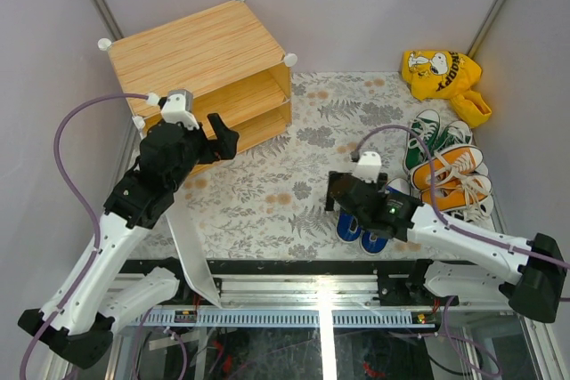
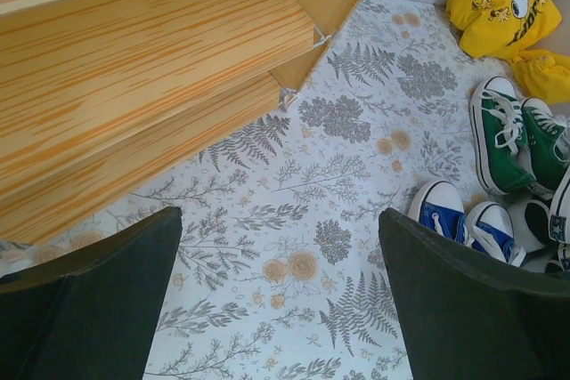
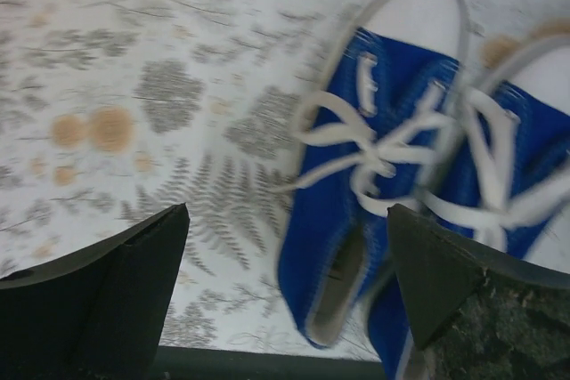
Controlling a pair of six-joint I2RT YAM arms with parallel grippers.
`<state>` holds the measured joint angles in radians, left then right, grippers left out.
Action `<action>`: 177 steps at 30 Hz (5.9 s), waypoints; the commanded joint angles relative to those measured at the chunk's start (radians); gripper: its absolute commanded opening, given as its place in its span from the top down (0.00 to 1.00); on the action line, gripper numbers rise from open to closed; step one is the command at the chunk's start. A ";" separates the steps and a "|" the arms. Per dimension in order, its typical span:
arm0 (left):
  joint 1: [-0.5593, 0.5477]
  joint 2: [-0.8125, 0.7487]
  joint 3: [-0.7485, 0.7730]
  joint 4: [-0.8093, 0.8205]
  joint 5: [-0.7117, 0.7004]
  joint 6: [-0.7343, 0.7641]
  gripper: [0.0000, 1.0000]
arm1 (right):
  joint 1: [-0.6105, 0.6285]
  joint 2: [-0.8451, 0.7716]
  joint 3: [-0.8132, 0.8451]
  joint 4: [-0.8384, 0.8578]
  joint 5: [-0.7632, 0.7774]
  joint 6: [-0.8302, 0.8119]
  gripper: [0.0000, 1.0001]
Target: Place and organize the shoes in the shoe cabinet
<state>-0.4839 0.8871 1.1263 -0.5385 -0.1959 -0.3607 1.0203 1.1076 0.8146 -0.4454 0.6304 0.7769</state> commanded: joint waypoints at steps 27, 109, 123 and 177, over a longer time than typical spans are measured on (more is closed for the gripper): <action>-0.004 -0.035 -0.095 0.080 -0.035 0.045 0.09 | -0.213 -0.073 -0.158 -0.164 -0.120 0.282 0.29; -0.003 -0.048 -0.129 0.077 -0.110 0.054 0.08 | 0.118 0.440 0.111 0.278 -0.484 -0.536 0.28; -0.002 -0.055 -0.138 0.073 -0.120 0.052 0.08 | 0.119 0.532 0.013 0.398 -0.476 -0.451 0.38; -0.002 -0.092 0.186 -0.057 -0.131 0.108 0.07 | -0.214 0.913 1.225 0.311 -0.570 -0.689 1.00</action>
<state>-0.4839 0.8043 1.3132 -0.5983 -0.3000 -0.2848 0.8242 2.0773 1.9240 -0.4049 0.0414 0.0868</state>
